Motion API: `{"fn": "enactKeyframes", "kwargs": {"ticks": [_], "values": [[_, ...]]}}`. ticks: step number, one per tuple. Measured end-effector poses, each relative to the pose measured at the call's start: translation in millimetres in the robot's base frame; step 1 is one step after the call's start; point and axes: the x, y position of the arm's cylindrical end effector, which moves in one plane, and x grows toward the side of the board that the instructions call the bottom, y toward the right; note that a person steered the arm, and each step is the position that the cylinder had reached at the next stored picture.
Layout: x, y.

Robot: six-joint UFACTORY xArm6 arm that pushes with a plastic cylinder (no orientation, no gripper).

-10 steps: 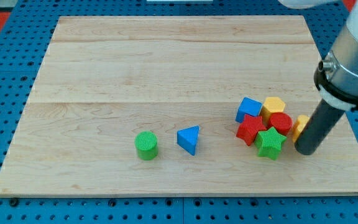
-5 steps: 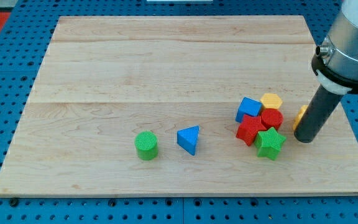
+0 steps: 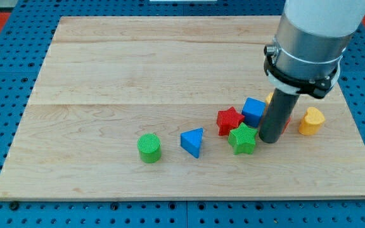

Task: Move the red star closer to green circle

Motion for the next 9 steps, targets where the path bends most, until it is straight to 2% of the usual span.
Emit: {"fn": "enactKeyframes", "kwargs": {"ticks": [2, 3, 4, 5, 7, 9], "values": [[-38, -38], [-41, -60], [-41, -63], [-40, -31], [-28, -73], [-30, -143]]}}
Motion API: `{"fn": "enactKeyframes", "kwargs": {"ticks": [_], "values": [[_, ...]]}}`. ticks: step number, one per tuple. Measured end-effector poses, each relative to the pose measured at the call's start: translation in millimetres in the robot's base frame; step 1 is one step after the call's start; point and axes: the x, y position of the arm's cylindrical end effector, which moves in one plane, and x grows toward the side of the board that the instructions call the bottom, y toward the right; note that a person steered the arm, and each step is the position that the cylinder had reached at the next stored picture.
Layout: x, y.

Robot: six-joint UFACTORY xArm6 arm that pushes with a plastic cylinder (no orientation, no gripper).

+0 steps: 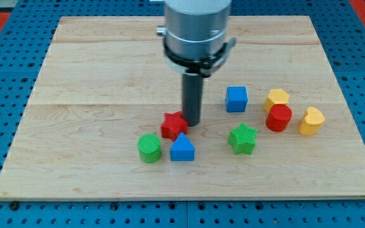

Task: Move the red star closer to green circle

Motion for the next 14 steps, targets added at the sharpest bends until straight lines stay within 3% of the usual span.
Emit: {"fn": "enactKeyframes", "kwargs": {"ticks": [2, 3, 7, 11, 14], "values": [[-12, -13], [-13, 26], [12, 31], [7, -113], [-8, -123]]}}
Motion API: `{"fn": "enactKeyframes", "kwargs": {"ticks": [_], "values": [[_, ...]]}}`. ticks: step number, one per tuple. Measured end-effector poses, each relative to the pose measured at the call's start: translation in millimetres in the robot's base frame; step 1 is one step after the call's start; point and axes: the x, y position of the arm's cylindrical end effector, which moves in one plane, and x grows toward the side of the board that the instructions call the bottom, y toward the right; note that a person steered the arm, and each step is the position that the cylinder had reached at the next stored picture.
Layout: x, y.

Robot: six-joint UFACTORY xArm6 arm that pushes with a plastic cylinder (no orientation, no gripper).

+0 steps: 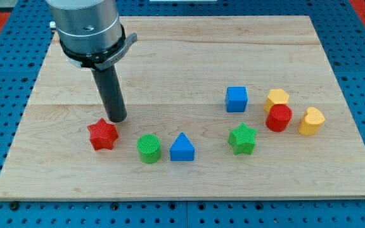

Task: Move the red star closer to green circle

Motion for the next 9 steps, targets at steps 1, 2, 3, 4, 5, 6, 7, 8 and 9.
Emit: {"fn": "enactKeyframes", "kwargs": {"ticks": [1, 2, 3, 4, 5, 6, 7, 8, 9], "values": [[1, -18], [10, -10], [12, -10], [13, -10], [13, -10], [21, -10], [32, -10], [32, -10], [3, 25]]}}
